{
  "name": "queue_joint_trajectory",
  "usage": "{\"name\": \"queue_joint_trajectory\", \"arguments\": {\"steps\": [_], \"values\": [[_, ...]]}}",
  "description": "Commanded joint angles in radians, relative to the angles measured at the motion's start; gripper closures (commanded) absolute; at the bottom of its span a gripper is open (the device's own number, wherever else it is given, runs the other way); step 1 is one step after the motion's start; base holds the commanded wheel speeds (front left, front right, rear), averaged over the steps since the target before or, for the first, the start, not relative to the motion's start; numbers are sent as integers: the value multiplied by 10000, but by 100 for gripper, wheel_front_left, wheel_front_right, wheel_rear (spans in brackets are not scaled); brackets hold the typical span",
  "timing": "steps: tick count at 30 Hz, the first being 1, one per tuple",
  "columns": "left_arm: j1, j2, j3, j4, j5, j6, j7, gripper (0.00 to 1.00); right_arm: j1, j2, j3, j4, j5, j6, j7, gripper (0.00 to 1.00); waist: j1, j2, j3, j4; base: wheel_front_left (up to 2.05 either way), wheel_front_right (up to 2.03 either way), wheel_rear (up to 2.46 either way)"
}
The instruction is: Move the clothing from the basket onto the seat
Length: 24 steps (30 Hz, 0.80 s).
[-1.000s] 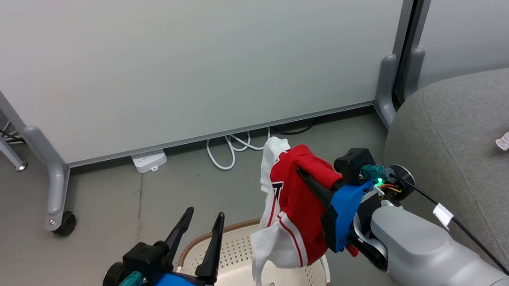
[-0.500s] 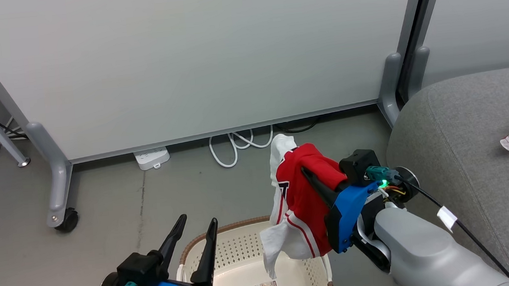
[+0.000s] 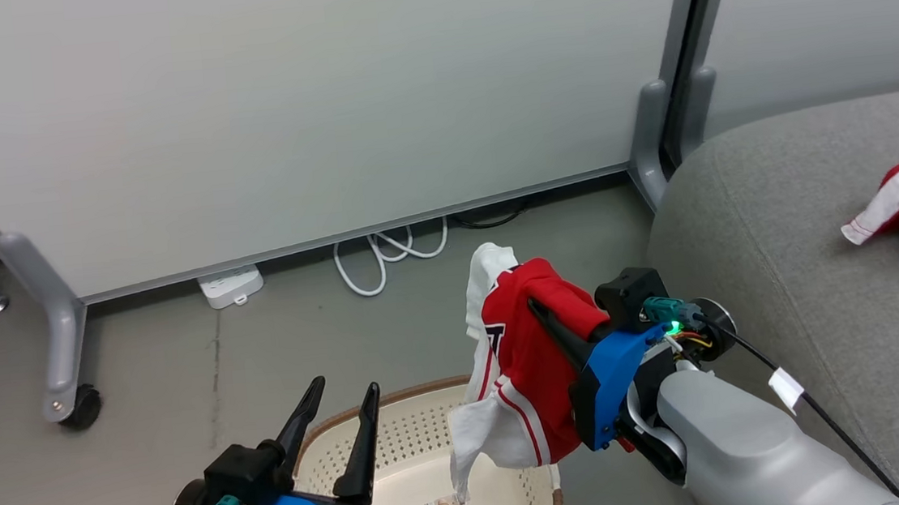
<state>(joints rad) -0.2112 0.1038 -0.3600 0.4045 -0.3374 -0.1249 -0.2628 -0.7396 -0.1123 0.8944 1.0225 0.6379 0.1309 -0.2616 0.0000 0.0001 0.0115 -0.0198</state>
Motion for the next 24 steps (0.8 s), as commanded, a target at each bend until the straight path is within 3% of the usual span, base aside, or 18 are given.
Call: {"name": "queue_joint_trajectory", "arguments": {"steps": [1,24], "values": [[-45,-21,87,9,62,-15,-28,0,-138,26,-9,-55,-27,-3,-46,100,0,-1,158,-409,0,0,0],[-324,-77,60,-28,174,-66,-29,0,-204,-76,-87,-133,-26,-3,-34,100,0,-1,497,-4533,0,0,0]]}}
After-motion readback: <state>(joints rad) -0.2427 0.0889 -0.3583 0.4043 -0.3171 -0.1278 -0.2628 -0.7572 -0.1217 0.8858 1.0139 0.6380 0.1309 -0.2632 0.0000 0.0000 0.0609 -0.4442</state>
